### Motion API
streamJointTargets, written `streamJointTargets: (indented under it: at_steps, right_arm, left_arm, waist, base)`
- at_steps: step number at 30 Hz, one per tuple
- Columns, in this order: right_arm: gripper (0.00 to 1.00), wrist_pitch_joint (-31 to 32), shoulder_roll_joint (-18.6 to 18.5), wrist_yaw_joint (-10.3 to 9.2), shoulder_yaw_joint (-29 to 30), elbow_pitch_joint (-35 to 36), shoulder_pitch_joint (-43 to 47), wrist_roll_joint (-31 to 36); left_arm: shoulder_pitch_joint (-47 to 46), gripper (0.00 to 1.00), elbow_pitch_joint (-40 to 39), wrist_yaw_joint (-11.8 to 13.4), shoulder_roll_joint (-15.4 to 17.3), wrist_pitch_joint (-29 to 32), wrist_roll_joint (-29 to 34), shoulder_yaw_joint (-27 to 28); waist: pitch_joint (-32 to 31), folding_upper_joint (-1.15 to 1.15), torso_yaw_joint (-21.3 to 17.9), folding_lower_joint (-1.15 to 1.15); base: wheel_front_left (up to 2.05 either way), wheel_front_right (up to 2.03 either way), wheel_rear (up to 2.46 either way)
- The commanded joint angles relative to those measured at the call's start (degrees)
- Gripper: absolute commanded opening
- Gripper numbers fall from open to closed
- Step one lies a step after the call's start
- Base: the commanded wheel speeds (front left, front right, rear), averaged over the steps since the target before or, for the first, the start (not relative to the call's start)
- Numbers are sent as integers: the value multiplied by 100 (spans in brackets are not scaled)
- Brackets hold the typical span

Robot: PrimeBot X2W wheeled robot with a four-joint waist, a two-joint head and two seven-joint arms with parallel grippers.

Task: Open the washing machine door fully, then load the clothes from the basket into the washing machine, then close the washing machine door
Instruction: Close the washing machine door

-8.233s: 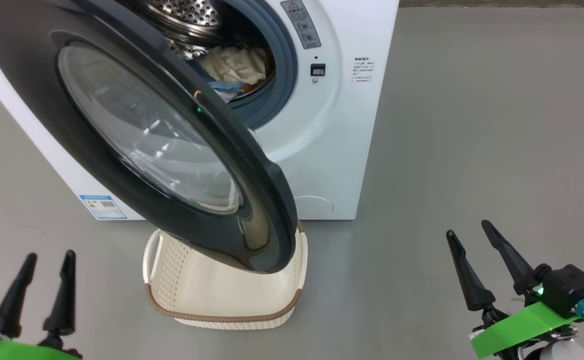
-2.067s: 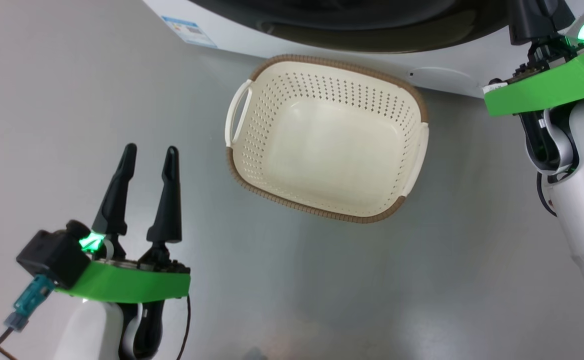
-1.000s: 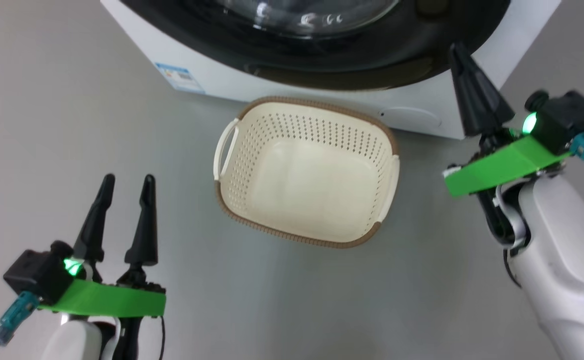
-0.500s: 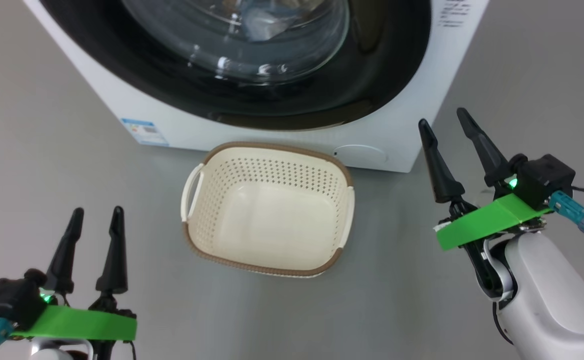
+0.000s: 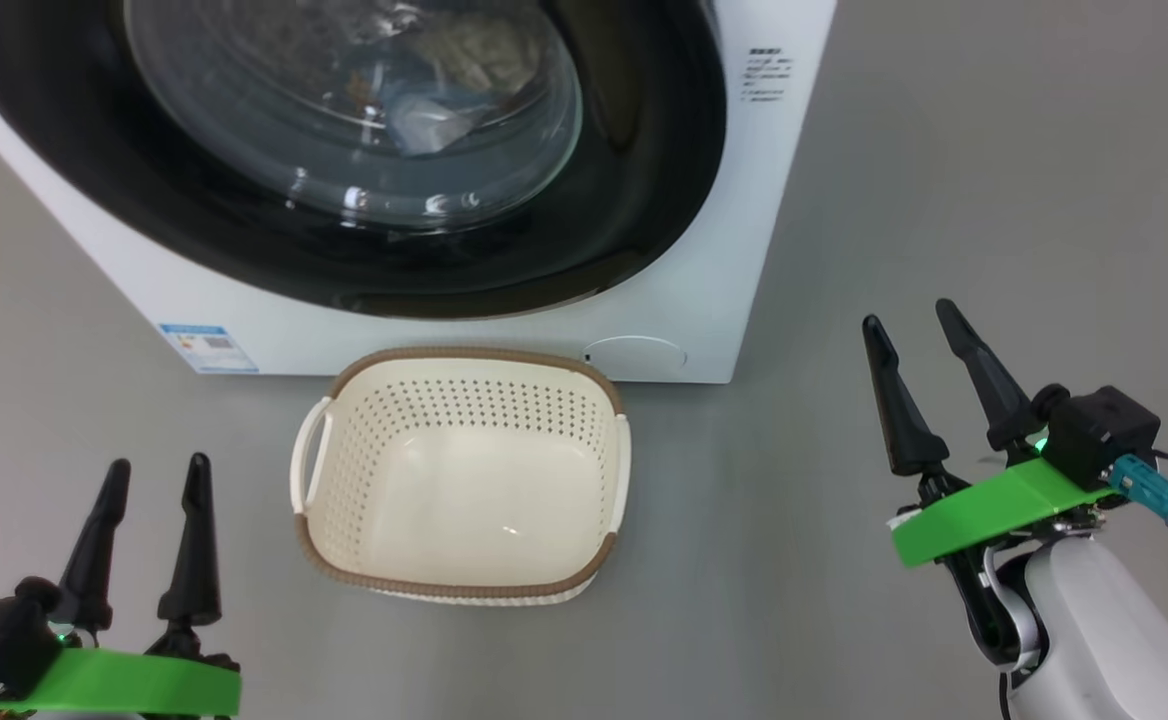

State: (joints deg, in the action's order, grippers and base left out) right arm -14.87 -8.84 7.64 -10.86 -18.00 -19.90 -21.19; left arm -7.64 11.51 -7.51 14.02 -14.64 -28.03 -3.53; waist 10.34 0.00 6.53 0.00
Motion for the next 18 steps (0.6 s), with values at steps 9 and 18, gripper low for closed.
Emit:
streamJointTargets:
  at_steps: [9,18]
  right_arm:
    - [100,-13,50,-15,75,201,357,-25]
    - [100,-13,86,-15,228,251,578,-11]
  left_arm:
    - [126,100,1,2,288,-36,56,334]
    - [285,100,88,2,305,-36,78,460]
  waist:
    - [-240,0,-448,0]
    - [-321,0,-685,0]
  base:
    - [0,0,0]
    - [0,0,0]
